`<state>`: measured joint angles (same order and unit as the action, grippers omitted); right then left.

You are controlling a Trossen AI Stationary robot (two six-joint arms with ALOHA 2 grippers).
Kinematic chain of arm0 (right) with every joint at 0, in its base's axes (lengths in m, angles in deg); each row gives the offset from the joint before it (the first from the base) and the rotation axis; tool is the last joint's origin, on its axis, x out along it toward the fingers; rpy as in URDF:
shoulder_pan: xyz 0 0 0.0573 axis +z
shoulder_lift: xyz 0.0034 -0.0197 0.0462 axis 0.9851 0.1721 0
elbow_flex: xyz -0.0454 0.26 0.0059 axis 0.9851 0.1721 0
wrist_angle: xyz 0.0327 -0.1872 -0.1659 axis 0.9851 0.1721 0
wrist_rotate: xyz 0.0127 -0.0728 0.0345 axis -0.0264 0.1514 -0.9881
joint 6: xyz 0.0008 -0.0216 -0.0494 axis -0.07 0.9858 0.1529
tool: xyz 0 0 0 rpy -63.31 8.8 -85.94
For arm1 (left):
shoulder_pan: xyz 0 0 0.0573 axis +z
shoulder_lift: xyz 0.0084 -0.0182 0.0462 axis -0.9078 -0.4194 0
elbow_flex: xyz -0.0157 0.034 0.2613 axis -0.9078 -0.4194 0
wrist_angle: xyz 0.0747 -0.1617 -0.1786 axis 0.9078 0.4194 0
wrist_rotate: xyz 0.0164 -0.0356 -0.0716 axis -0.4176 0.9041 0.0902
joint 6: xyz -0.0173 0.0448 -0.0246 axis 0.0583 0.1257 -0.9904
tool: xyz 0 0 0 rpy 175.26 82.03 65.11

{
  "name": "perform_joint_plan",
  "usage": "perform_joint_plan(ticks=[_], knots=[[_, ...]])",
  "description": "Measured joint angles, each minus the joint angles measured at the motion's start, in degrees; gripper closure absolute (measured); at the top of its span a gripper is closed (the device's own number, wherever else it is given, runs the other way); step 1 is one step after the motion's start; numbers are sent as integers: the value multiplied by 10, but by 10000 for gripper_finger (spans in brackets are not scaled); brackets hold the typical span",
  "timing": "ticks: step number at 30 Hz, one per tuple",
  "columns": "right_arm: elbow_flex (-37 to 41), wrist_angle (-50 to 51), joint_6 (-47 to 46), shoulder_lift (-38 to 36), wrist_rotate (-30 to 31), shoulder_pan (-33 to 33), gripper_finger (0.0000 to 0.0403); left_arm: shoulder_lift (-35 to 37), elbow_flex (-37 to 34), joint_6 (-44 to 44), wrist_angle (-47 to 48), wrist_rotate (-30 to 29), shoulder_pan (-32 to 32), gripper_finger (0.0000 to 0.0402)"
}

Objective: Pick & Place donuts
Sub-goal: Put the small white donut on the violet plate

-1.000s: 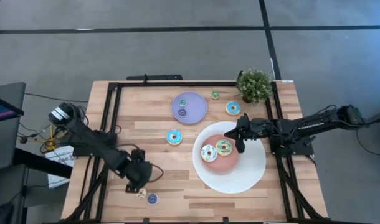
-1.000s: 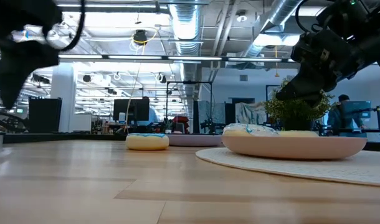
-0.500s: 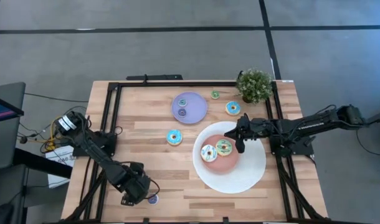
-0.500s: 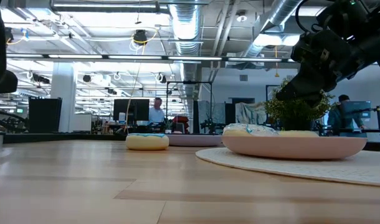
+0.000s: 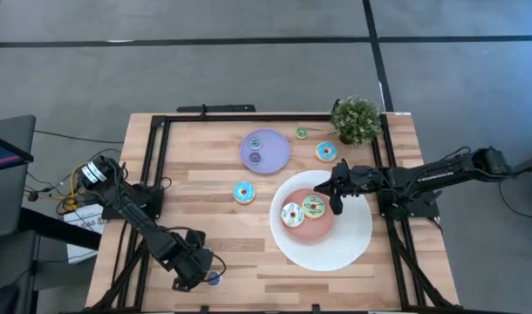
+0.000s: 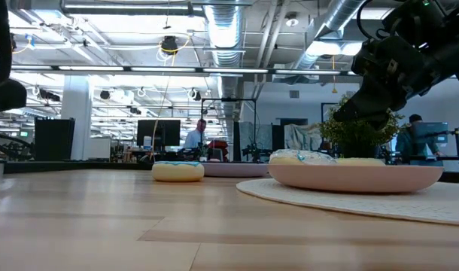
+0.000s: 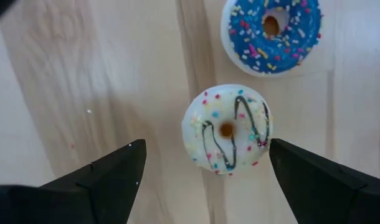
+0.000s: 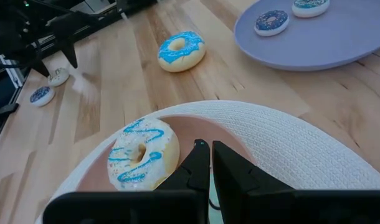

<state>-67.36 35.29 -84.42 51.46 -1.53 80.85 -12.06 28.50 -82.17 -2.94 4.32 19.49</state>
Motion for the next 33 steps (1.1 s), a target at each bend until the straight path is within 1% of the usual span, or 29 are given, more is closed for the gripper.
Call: perform_joint_plan(ticks=[6, 11, 14, 20, 23, 26, 31, 33], knots=[[0, 0, 0, 0, 0, 0, 393, 0, 0, 29, -10, -22, 1, 68], [0, 0, 0, 0, 0, 0, 393, 0, -2, 32, -28, -16, 1, 68], [0, 0, 0, 0, 0, 0, 393, 0, -14, 33, -51, -9, 1, 68], [0, 0, -2, 0, 0, 0, 393, 0, -32, 19, -58, -47, 1, 68], [0, 0, -4, 0, 0, 0, 393, 0, -32, 25, -59, -50, 1, 70], [0, 0, -4, 0, 0, 0, 393, 0, -32, 27, -59, -40, 1, 89], [0, 0, -5, 0, 0, 0, 393, 0, -32, 26, -59, -34, 1, 141], [0, 0, -5, 0, 0, 0, 393, 0, -32, 26, -59, -35, 1, 156]])
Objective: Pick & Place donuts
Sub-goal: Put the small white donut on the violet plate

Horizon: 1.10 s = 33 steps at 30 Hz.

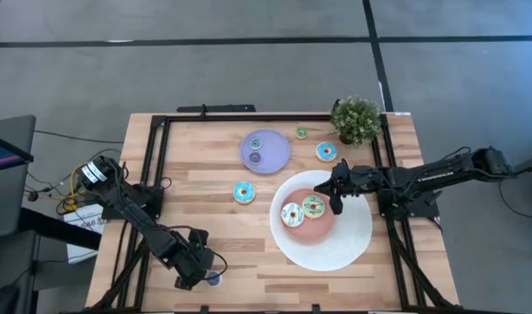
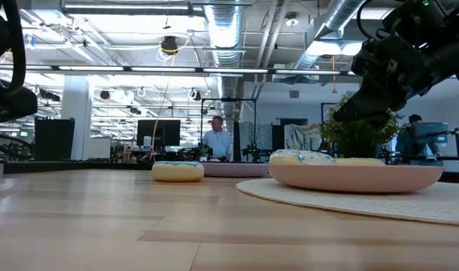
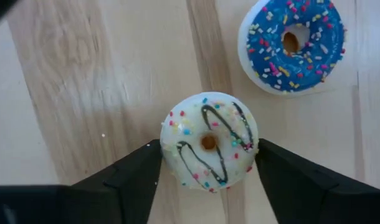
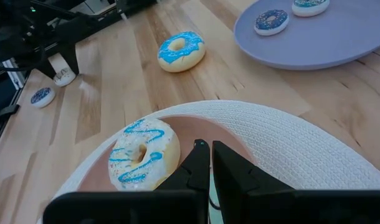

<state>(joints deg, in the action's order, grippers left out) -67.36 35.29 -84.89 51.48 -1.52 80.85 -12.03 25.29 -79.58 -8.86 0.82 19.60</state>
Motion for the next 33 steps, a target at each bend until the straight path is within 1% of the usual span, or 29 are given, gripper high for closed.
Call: perform_joint_plan(ticks=[5, 10, 13, 16, 21, 24, 27, 30, 33], knots=[[0, 0, 0, 0, 0, 0, 393, 0, 0, 0, 0, 0, 2, 175], [0, 0, 0, 0, 0, 0, 393, 0, 0, -16, 0, 0, 25, 178], [0, 0, 0, 0, 0, 0, 393, 4, 0, -12, 8, 4, 48, 178], [0, 0, 0, 0, 0, 0, 393, 17, 0, 9, 29, 5, 77, 178], [0, -3, 2, 0, 0, 0, 393, 56, 0, 54, 79, 0, 149, 178], [0, -4, 4, 0, 0, 0, 393, 81, 0, 97, 83, -1, 206, 178], [0, -4, 4, 0, 0, 0, 393, 101, 16, 167, 83, -4, 272, 178], [0, -4, 4, 0, 0, 0, 393, 108, 50, 252, 83, -24, 338, 178], [0, -9, 4, 0, 0, 0, 393, 107, 95, 355, 79, -54, 397, 178]])
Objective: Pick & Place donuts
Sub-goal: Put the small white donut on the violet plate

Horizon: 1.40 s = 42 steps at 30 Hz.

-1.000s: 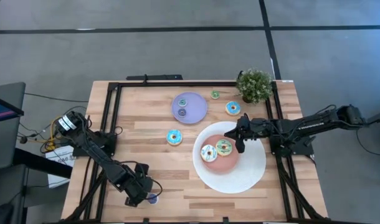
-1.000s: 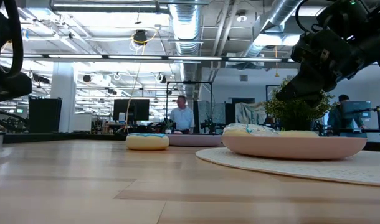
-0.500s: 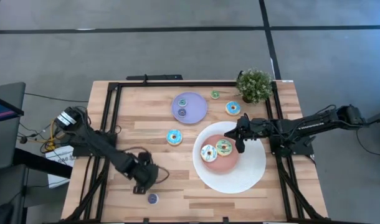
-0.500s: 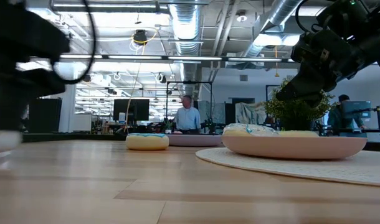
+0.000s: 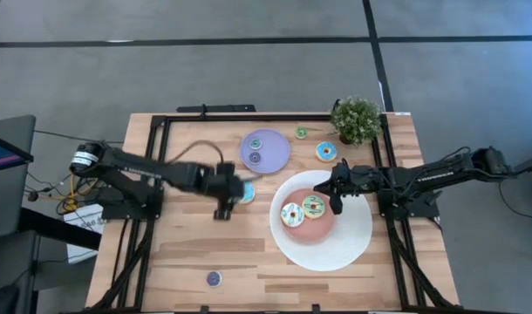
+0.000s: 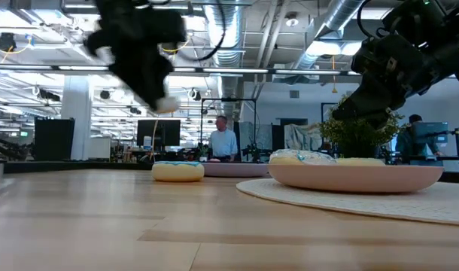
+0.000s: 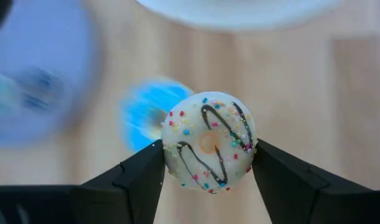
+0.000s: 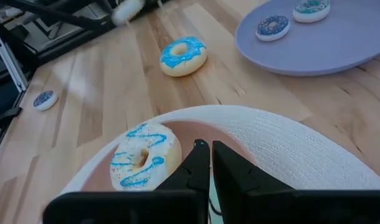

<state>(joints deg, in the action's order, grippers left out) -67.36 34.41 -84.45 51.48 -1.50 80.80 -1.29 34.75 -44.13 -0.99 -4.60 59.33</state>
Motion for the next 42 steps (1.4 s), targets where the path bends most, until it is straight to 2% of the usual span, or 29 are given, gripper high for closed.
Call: perform_joint_plan(ticks=[3, 6, 12, 15, 17, 25, 32, 37, 42], knots=[[0, -5, 0, 0, 0, 0, 393, -4, 32, 61, -44, -47, 58, 178], [0, -9, 0, 0, 0, 0, 393, -4, 43, 62, -114, -67, 130, 178], [0, -9, 0, 0, 1, -1, 393, -45, 42, 34, -192, 17, 266, 178], [0, -10, 0, 0, 1, -1, 393, -101, 52, 46, -247, 70, 300, 178], [0, -13, 1, 0, 2, -4, 393, -146, 75, 47, -252, 82, 311, 178], [0, -13, 1, 0, 2, -27, 393, -327, 272, 65, -118, 71, 337, 178], [0, -9, 1, 0, 2, -32, 393, -457, 447, 63, 36, 94, 359, 178], [0, -8, 7, 0, 2, -32, 393, -499, 509, 76, 97, 125, 360, 178], [0, -8, 41, 0, 2, -32, 393, -510, 520, 82, 104, 146, 360, 177]])
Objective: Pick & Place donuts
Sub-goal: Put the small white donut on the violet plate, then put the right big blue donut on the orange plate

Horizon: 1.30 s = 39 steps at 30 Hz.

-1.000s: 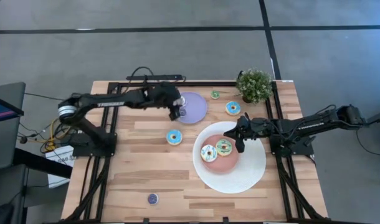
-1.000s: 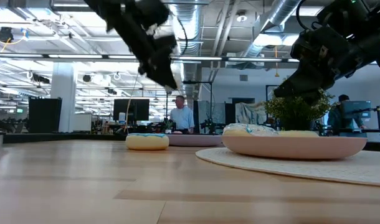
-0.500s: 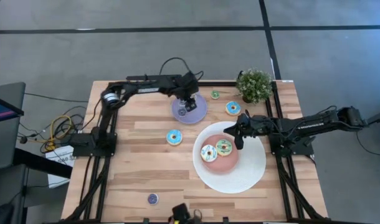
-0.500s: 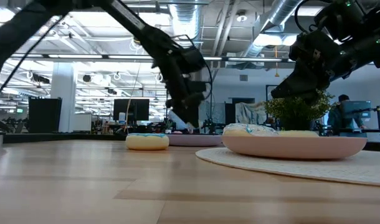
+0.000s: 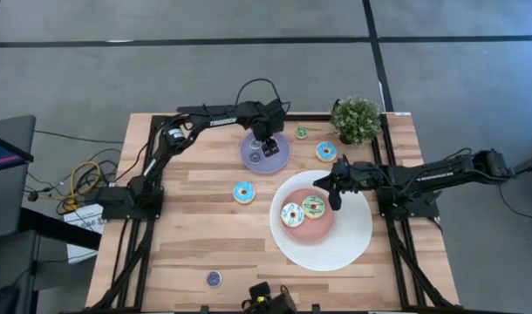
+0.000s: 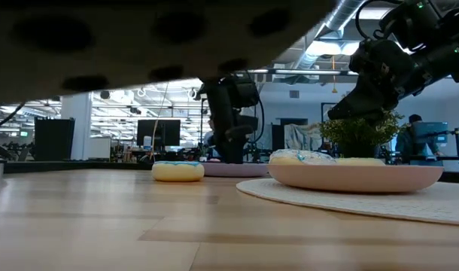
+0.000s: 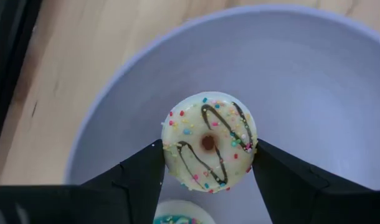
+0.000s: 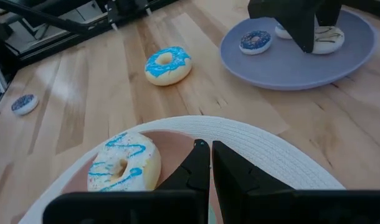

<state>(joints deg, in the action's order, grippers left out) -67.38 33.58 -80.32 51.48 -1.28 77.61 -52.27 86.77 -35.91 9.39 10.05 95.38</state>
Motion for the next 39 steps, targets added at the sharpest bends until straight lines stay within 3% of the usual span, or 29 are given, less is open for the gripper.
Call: perform_joint_plan(ticks=[13, 19, 23, 26, 33, 39], knots=[[0, 0, 6, 0, 0, 0, 393, 1, 7, 26, 17, -8, -2, 101], [0, 0, 5, 0, 0, 0, 393, 3, 113, 41, 130, -43, 2, 89], [0, 0, 5, 0, 0, 0, 393, 6, 206, 42, 207, -5, 0, 94], [0, 0, 4, 0, 0, 0, 393, 15, 230, 46, 233, 25, -12, 102], [0, 0, 4, 0, 0, 1, 393, 74, 157, 56, 194, 69, -41, 138], [0, 0, -31, 1, 0, 11, 393, 191, -46, 45, 97, 102, -44, 175]])
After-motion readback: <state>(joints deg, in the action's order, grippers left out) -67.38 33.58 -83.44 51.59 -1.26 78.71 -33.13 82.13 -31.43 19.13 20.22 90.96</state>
